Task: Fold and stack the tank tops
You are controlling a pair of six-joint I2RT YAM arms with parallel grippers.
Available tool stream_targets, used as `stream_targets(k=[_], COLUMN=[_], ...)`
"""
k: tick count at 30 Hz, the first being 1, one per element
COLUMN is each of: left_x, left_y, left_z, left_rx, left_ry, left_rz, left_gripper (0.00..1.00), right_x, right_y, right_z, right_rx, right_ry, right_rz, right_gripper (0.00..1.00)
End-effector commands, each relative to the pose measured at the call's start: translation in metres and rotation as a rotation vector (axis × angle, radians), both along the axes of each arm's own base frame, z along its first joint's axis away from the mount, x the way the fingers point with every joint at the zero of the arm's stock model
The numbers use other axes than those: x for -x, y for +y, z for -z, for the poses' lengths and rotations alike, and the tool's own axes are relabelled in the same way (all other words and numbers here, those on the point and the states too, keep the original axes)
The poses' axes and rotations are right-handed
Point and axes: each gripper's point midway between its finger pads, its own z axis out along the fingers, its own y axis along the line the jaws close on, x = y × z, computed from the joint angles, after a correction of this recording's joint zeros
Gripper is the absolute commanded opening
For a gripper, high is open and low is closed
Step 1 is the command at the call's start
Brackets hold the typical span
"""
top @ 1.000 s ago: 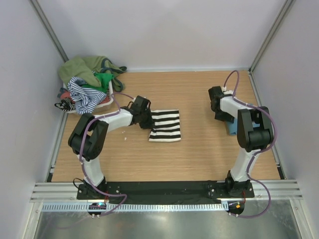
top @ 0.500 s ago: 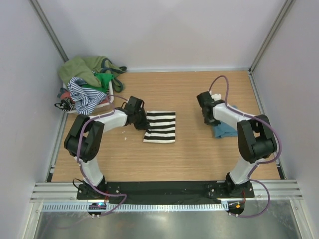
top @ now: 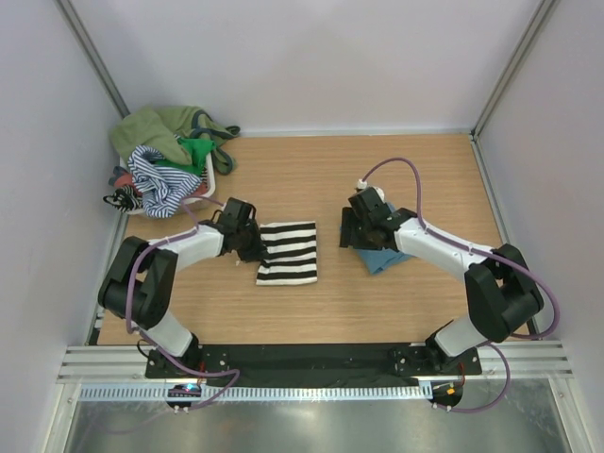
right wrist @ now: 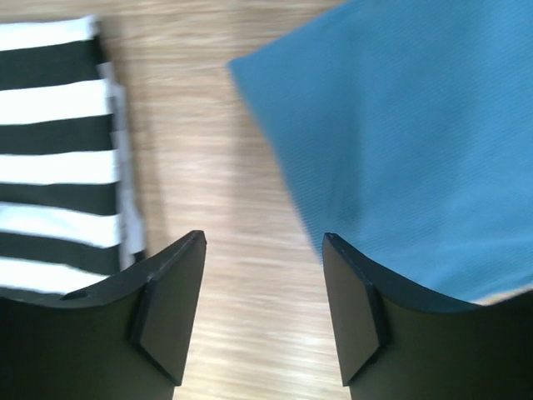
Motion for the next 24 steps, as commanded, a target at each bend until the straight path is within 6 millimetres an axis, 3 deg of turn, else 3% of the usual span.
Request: stream_targets(k=[1,6,9,14,24], left_x=[0.009,0.013,0.014,0.014,0.01], left_y=[0.012,0.013,0.014,0.014,0.017], left_z=[0.004,0.005,0.008,0.012,0.012], left_rx=[-0.044,-0.04,-0.046,-0.052,-0.069], left_ry=[-0.005,-0.006,-0.005,0.002,-0.008], left_rz=[0.009,0.025,0.032,0.035,0.025], left_gripper=[0.0,0.0,0.0,0.0,0.0], right_x=[0.002,0.009,0.009,0.011,0.013], right_y=[0.054,0.089,0.102,0.111,0.134], right_z=[-0.027,-0.016,0.001,0.034,0.061], right_rx=[-0.246,-0.351,-0.373,-0.342,-0.348], right_ry=[-0.051,0.006,0.039,0.099,0.144], right_rz=[-0.094,-0.166,-0.163,-0.117,-0.108], right_gripper=[0.68,0.7,0.7,0.7,0.58])
